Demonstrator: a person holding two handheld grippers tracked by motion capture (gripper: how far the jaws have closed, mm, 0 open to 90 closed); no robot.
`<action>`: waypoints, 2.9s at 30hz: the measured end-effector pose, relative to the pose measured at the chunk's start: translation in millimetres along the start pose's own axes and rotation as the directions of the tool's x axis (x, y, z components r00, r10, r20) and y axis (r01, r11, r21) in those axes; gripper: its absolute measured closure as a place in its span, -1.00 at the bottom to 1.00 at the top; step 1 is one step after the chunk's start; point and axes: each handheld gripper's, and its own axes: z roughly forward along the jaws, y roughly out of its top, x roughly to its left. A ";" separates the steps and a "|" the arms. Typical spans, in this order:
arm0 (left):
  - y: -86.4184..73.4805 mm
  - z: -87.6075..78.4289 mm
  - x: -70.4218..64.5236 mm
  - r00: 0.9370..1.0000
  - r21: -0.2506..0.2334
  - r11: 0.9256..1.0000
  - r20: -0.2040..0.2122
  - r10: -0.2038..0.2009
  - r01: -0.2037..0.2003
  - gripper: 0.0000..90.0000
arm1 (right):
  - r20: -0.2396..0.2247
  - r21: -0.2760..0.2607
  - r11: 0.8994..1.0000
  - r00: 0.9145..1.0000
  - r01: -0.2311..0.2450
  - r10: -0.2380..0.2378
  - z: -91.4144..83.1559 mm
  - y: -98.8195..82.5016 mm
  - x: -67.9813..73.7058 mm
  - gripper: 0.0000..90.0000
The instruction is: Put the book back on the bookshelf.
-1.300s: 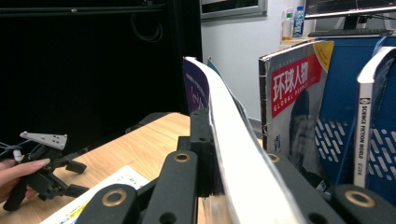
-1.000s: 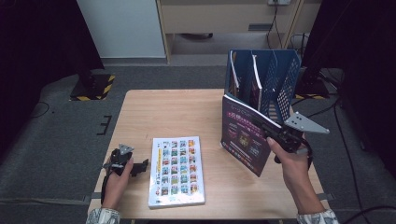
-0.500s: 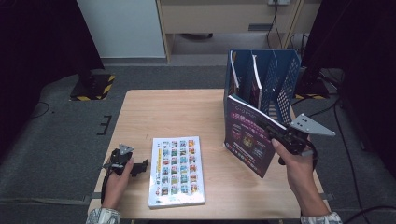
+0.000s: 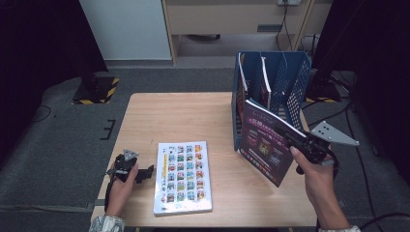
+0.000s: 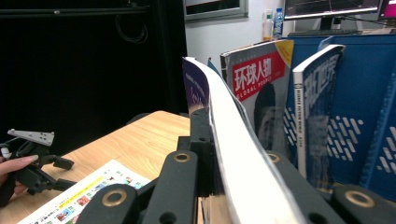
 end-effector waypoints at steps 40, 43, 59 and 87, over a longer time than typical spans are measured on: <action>-0.8 1.0 -1.4 1.000 -0.010 1.000 0.000 0.003 -0.003 -0.97 | 0.104 -0.043 0.999 0.994 -0.033 0.037 -59.7 66.3 -7.9 0.87; -0.8 1.0 -1.4 1.000 -0.010 1.000 0.000 0.003 -0.003 -0.97 | 0.132 -0.039 0.999 0.991 -0.030 0.035 -55.4 72.8 -11.6 0.87; -1.0 0.8 -1.3 1.000 -0.010 1.000 0.001 0.005 -0.005 -0.97 | 0.306 0.007 1.000 0.952 0.015 -0.017 -23.4 87.9 -32.1 0.86; -0.9 1.0 -1.2 1.000 -0.009 1.000 0.003 0.006 -0.006 -0.97 | 0.402 0.042 0.999 0.915 -0.014 -0.004 53.5 93.5 -62.7 0.87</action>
